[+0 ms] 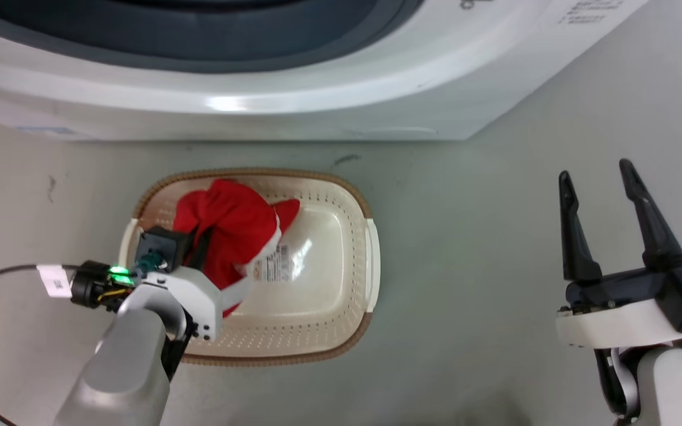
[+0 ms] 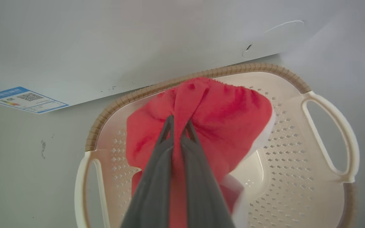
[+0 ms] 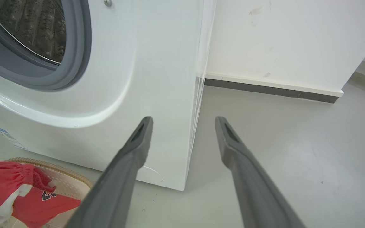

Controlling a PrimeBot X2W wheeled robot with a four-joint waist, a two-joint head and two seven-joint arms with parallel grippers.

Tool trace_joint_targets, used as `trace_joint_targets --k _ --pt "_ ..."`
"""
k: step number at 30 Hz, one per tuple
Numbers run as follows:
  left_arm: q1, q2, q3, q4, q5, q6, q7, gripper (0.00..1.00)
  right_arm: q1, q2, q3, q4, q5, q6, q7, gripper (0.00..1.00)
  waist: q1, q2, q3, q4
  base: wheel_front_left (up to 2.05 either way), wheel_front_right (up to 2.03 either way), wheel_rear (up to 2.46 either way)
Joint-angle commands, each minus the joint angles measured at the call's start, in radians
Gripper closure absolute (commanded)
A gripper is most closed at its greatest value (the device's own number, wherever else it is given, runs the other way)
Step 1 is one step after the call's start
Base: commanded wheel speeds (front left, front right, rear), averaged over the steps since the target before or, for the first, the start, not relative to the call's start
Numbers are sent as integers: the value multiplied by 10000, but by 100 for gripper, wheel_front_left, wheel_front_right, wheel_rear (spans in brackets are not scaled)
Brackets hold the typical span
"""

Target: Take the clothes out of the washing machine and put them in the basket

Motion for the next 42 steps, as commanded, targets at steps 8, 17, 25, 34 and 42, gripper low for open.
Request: trace_joint_targets --k 8,17,25,34,42 --pt "-1720 -221 258 1859 9 304 -27 100 -667 0 -488 -360 -116 -10 -26 0 -2 0 2074 -294 0 0 0" --pt "-2637 -372 114 3128 232 514 -27 100 -958 -2 -699 -707 -189 -10 -24 0 -2 0 2918 -316 0 0 0" --pt "-2867 -512 190 3615 106 646 -27 97 -935 -2 -701 -733 -189 -10 -24 0 -2 0 3070 -282 0 0 0" --pt "-2263 -479 253 3226 31 665 -25 0 -962 -3 -709 -347 -49 -10 -24 0 -2 0 1836 -226 0 0 0" --pt "-1045 -338 418 2061 -90 269 -25 0 -588 -5 -655 200 25 -10 -24 0 -2 0 -154 -117 0 0 0"
